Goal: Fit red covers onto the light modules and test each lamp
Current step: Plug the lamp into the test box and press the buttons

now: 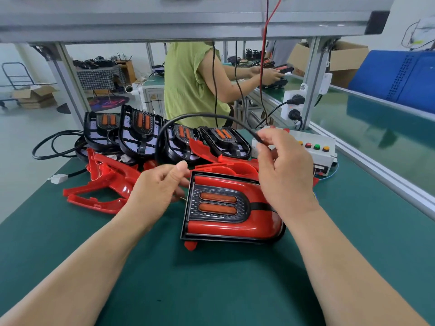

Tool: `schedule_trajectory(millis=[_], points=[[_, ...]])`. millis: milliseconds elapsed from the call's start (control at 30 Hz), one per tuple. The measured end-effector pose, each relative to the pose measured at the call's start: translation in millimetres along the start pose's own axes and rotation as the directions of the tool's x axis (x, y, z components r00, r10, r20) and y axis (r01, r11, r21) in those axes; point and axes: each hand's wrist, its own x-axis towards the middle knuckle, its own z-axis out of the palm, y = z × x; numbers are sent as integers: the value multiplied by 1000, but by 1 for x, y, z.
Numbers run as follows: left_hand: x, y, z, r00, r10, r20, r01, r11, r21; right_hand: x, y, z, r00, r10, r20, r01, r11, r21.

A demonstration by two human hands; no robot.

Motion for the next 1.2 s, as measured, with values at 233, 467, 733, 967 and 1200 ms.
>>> schedule_trajectory(millis=[233, 467, 733, 967, 1200], points=[[3, 8, -2, 949, 102, -297, -96, 995, 34, -6, -4, 9, 931, -50, 361, 3, 991, 131], [4, 25, -8, 996, -55, -65, 43, 984, -175, -7, 4, 11, 800, 74, 595, -89, 996, -4], [12, 64, 10, 964, 214, -157, -247, 939, -239, -5, 2, 10, 812, 15, 583, -50, 998, 44], [45, 80, 29, 988, 79, 135, 15, 812, -583, -4, 2, 9, 833, -12, 553, -9, 999, 34], [57, 93, 67, 941, 225, 253, -307, 883, 356, -2, 0, 7, 818, -55, 573, 27, 998, 57]])
